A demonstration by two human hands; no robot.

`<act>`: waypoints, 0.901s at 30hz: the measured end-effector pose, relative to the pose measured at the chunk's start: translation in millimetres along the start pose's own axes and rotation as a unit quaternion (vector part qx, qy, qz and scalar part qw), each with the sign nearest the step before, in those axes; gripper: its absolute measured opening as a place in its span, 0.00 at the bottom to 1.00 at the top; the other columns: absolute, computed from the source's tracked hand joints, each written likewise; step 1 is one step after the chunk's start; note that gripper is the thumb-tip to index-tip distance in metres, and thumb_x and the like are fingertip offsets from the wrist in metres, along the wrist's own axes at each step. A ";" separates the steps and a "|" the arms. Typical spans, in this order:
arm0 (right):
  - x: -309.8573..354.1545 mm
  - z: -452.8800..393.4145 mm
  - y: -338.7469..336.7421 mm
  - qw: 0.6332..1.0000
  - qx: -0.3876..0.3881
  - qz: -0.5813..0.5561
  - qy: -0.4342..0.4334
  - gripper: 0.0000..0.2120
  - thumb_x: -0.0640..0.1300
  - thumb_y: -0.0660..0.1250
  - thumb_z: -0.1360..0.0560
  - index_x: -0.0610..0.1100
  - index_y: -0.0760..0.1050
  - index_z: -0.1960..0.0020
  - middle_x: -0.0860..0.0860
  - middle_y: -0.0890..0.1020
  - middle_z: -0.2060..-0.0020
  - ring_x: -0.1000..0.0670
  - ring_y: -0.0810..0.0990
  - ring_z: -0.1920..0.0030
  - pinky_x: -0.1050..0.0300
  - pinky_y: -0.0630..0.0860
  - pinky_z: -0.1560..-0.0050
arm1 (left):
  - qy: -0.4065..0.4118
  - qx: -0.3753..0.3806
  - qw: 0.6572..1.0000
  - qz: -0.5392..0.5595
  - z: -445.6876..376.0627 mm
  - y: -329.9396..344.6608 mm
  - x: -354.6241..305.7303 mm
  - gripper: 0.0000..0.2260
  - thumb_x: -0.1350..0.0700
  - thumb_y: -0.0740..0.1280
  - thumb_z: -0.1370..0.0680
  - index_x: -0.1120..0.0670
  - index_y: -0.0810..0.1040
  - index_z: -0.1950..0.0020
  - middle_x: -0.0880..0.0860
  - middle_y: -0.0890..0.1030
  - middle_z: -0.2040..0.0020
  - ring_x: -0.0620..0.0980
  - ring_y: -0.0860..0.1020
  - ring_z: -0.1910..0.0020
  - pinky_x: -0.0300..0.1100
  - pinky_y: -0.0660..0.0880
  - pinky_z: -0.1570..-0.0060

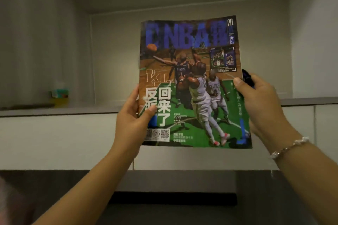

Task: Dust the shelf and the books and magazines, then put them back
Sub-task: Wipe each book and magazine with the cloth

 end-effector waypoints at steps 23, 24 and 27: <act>-14.5 -15.1 6.6 0.955 0.064 0.286 -0.045 0.33 0.53 0.73 0.31 0.44 0.69 0.30 0.49 0.74 0.35 0.49 0.72 0.36 0.59 0.67 0.40 | -0.227 -0.017 0.948 -0.221 -96.5 10.6 20.4 0.14 0.56 0.74 0.28 0.61 0.76 0.48 0.57 0.79 0.50 0.57 0.77 0.48 0.47 0.74 0.47; -15.4 -15.2 6.4 0.955 0.055 0.288 -0.046 0.32 0.54 0.72 0.31 0.44 0.70 0.31 0.48 0.74 0.34 0.49 0.71 0.35 0.57 0.67 0.39 | -0.232 0.013 0.943 -0.238 -97.7 9.7 21.0 0.19 0.53 0.75 0.30 0.63 0.76 0.45 0.58 0.80 0.47 0.56 0.77 0.48 0.46 0.74 0.48; -17.5 -14.4 6.0 0.958 0.029 0.281 -0.051 0.30 0.55 0.71 0.30 0.43 0.71 0.32 0.48 0.74 0.35 0.48 0.71 0.35 0.57 0.67 0.38 | -0.235 0.071 0.949 -0.196 -91.7 6.9 19.1 0.33 0.46 0.79 0.38 0.63 0.76 0.41 0.60 0.78 0.41 0.53 0.77 0.45 0.40 0.75 0.51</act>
Point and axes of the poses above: each hand's wrist, its own z-axis away from the middle knuckle, its own y-axis out of the palm, x = y × z, the point moved 6 cm from there along -z, towards the middle knuckle
